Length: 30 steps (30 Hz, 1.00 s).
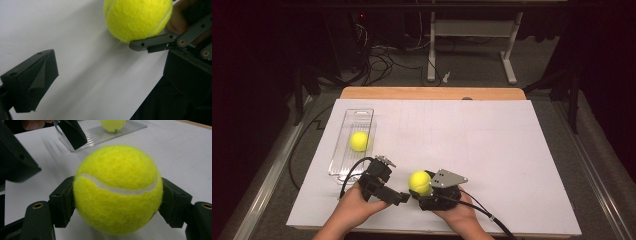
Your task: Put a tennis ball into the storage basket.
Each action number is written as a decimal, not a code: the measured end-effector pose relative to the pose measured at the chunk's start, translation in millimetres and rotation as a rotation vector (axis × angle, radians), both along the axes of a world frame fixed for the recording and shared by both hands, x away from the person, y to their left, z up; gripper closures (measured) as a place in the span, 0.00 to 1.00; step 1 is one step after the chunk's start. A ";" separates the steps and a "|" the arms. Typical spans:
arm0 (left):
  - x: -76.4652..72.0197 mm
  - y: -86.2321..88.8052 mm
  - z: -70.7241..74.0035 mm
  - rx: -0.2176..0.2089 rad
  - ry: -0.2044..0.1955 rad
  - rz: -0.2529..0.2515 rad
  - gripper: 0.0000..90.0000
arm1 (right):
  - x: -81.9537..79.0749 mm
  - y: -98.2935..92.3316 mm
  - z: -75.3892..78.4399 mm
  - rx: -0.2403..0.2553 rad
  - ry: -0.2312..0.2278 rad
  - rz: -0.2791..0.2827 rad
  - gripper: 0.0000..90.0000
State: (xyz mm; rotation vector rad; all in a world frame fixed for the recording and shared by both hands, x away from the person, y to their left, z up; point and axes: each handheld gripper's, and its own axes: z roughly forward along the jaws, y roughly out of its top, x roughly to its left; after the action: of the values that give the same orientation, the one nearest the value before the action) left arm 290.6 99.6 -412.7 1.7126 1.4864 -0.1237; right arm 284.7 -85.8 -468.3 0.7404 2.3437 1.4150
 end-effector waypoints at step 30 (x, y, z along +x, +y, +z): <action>30.9 -33.1 26.7 0.020 0.097 -0.030 0.01 | -2.2 -0.3 4.9 0.037 -0.029 0.025 0.30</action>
State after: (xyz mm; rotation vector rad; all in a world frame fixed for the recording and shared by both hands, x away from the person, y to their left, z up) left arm 321.4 66.4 -386.1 1.7675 1.5371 -0.2110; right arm 282.5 -86.2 -463.3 0.6983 2.3181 1.4733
